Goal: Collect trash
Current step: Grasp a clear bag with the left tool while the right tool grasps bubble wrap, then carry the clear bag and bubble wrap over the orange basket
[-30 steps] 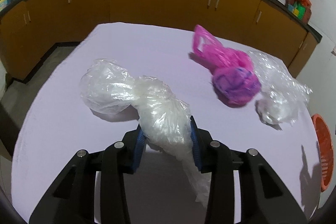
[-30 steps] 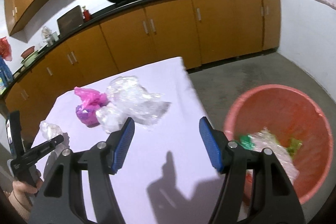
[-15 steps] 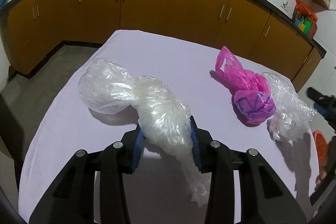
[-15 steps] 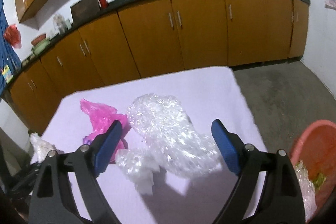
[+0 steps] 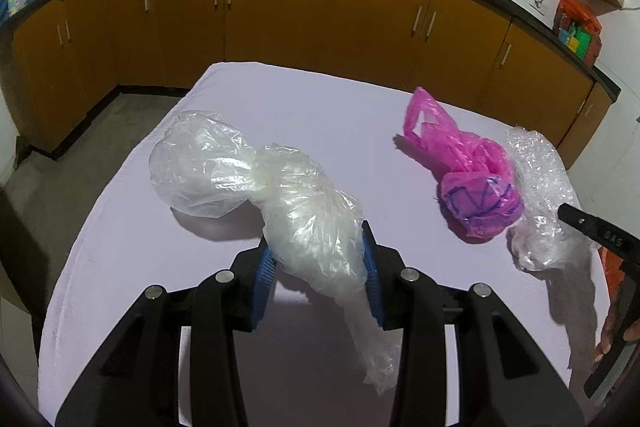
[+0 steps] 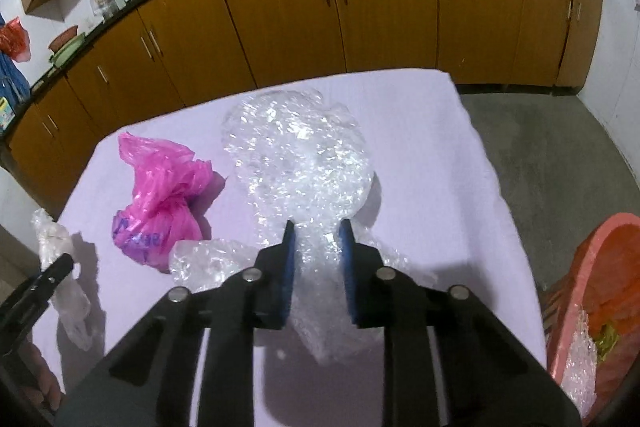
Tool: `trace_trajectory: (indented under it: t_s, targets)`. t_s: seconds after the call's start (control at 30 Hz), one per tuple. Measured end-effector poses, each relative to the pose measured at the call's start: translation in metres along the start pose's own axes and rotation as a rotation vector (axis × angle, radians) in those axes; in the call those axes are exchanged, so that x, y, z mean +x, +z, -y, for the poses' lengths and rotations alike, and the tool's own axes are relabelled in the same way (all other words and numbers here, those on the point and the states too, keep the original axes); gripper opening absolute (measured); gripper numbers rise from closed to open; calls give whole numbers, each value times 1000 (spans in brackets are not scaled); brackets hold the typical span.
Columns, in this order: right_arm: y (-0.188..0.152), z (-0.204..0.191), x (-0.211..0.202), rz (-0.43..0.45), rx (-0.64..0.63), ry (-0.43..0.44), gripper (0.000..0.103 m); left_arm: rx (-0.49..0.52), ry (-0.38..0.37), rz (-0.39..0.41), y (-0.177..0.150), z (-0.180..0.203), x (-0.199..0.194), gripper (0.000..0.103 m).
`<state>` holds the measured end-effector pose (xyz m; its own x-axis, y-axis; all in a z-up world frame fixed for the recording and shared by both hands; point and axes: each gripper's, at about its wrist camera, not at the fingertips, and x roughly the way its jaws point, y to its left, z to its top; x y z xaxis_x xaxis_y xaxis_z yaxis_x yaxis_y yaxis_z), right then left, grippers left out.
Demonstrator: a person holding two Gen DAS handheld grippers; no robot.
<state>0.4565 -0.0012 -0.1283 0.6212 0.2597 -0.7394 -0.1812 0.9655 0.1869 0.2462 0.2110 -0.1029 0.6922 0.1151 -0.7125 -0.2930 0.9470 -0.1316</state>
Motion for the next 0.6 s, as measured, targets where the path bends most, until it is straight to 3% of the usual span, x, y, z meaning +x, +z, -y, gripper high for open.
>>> trace_trajectory:
  t_s: [0.3,0.6]
  targets:
    - [-6,17,-54,100,48,8,19,44,-42,33,8,25,-17,40]
    - [-25,47,-122,202,96,-20,19,137,-133,78,11,77,-46,40]
